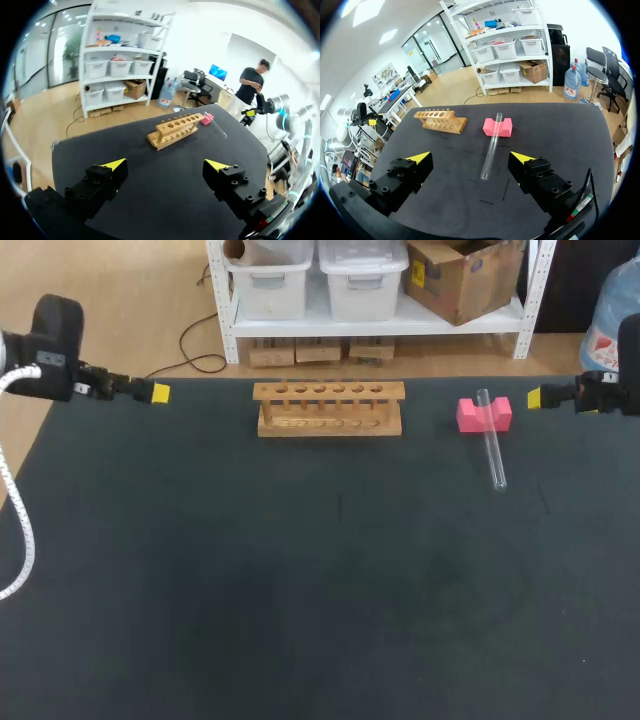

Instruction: Grasp the test tube, adjust it, and insert it.

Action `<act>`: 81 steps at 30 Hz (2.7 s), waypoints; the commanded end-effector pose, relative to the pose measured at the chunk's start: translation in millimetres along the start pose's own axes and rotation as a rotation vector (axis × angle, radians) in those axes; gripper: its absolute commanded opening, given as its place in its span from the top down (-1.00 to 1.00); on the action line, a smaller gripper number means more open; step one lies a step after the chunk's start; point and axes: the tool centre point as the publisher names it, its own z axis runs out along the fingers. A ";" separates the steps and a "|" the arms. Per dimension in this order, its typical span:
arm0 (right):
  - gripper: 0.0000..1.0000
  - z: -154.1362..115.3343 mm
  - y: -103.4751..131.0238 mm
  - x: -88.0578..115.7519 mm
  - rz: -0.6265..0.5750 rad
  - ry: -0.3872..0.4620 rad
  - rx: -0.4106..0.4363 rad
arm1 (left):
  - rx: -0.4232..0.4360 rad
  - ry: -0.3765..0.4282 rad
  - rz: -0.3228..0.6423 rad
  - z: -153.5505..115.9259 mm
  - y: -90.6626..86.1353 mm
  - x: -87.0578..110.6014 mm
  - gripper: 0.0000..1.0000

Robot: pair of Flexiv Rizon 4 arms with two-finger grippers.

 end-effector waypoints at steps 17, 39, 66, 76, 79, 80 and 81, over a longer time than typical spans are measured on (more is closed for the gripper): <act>-1.00 -1.3 1.9 0.3 0.000 0.001 0.010 | 0.471 -0.094 0.319 55.9 52.9 -11.0 -1.00; -1.00 -1.3 1.9 0.3 0.000 0.001 0.010 | 0.465 -0.040 0.344 100.1 56.3 0.2 -1.00; -1.00 -1.3 1.9 0.3 0.000 0.001 0.010 | 0.458 -0.036 0.345 99.0 54.9 0.5 -1.00; -1.00 4.1 2.7 -0.9 -0.010 0.011 0.045 | 0.458 -0.036 0.345 99.0 54.9 0.5 -1.00; -1.00 12.1 4.4 -3.2 -0.023 0.025 0.112 | 0.458 -0.036 0.345 99.0 54.9 0.5 -1.00; -1.00 15.3 4.0 -3.7 -0.032 0.032 0.145 | 0.458 -0.036 0.345 99.0 54.9 0.5 -1.00; -1.00 18.7 3.2 -3.8 -0.036 0.037 0.167 | 0.458 -0.036 0.345 99.0 54.9 0.5 -1.00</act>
